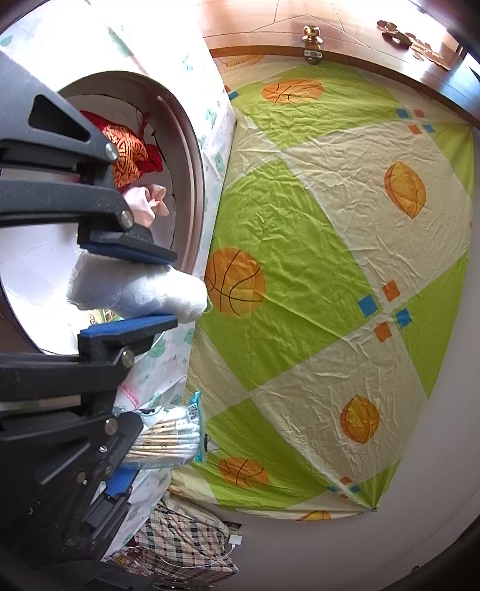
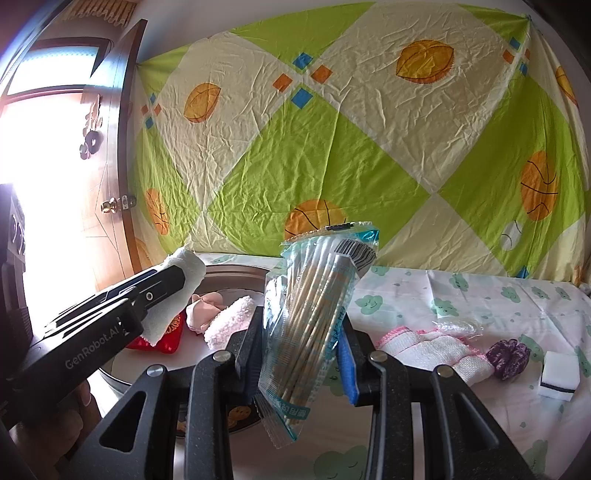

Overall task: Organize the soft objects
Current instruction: 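Bring both held items over the tin's opening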

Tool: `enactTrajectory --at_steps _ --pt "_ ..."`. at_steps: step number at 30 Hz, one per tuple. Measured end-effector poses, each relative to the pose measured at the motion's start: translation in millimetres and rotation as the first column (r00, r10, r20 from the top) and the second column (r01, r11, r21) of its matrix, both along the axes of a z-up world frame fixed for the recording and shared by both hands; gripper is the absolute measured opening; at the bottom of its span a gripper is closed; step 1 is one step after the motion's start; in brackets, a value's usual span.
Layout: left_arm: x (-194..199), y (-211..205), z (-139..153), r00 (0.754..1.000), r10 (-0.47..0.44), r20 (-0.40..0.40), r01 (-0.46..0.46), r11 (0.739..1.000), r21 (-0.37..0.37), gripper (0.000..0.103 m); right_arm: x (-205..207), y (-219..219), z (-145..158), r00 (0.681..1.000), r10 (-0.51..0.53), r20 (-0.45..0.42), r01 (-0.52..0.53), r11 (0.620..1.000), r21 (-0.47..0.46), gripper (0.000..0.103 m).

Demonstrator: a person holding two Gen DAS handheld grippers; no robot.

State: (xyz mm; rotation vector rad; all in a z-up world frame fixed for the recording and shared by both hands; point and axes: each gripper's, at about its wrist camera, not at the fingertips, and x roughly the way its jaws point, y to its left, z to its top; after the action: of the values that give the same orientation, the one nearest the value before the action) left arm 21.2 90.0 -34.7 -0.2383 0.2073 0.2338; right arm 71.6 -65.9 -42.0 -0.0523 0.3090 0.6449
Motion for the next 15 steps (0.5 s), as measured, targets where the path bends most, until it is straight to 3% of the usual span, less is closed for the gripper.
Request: enactTrajectory --at_steps 8,15 --pt "-4 19 7 0.999 0.043 -0.02 -0.043 0.999 0.002 0.026 4 12 6 0.999 0.037 -0.01 -0.037 0.999 0.003 0.037" --pt "3 37 11 0.994 0.077 -0.084 -0.076 0.997 0.014 0.026 9 32 22 0.995 0.096 -0.011 -0.096 0.995 -0.001 0.037"
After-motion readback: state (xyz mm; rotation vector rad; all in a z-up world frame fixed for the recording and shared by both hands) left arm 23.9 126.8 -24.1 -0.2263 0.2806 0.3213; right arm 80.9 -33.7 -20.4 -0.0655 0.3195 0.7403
